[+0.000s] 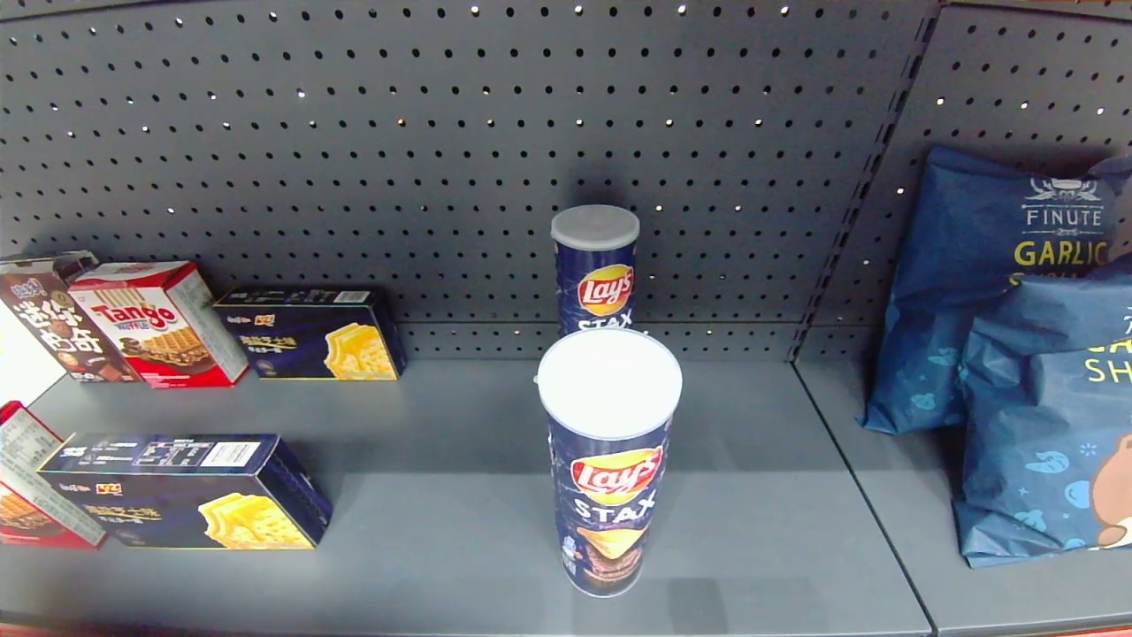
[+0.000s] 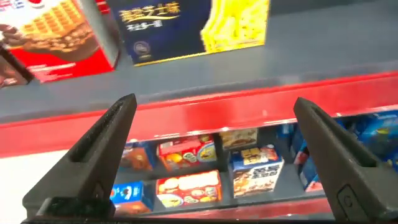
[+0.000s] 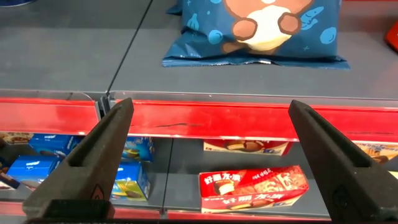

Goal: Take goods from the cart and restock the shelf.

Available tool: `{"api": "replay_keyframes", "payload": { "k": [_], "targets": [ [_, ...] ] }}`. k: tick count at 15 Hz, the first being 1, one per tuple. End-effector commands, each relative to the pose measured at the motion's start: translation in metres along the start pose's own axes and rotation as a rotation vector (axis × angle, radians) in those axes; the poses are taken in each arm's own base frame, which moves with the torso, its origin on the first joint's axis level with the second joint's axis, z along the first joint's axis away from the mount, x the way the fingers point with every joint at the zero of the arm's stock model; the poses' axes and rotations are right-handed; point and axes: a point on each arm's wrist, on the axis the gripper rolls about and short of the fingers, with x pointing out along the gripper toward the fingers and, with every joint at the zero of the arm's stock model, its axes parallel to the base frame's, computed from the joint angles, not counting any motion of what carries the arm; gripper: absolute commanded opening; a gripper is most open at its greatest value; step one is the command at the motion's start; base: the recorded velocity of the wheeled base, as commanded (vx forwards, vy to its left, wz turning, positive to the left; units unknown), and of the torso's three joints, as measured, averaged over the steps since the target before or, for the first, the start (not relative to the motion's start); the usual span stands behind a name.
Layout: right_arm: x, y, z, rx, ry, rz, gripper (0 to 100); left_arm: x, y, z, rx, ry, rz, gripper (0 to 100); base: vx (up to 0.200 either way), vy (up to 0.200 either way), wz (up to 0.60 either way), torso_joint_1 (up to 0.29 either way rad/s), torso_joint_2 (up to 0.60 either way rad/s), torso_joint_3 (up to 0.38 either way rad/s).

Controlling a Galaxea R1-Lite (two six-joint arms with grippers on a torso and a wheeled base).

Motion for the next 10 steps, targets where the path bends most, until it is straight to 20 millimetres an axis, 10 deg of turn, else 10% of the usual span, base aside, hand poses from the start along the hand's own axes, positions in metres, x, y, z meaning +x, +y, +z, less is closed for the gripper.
{"api": "replay_keyframes", "payload": {
  "k": [1,10],
  "targets": [
    [0.0001,0.0,0.0,0.001,0.001,0.001,100,0.0002,-0.0016,0.0,0.0,-0.008,-0.074,100,0.0,0.0,0.0,0.0,0.0,0.0],
    [0.0001,0.0,0.0,-0.001,0.001,0.003,100,0.0001,-0.0017,0.0003,-0.033,-0.007,-0.077,100,-0.067,0.0,0.0,0.003,0.0,0.001]
  ]
}}
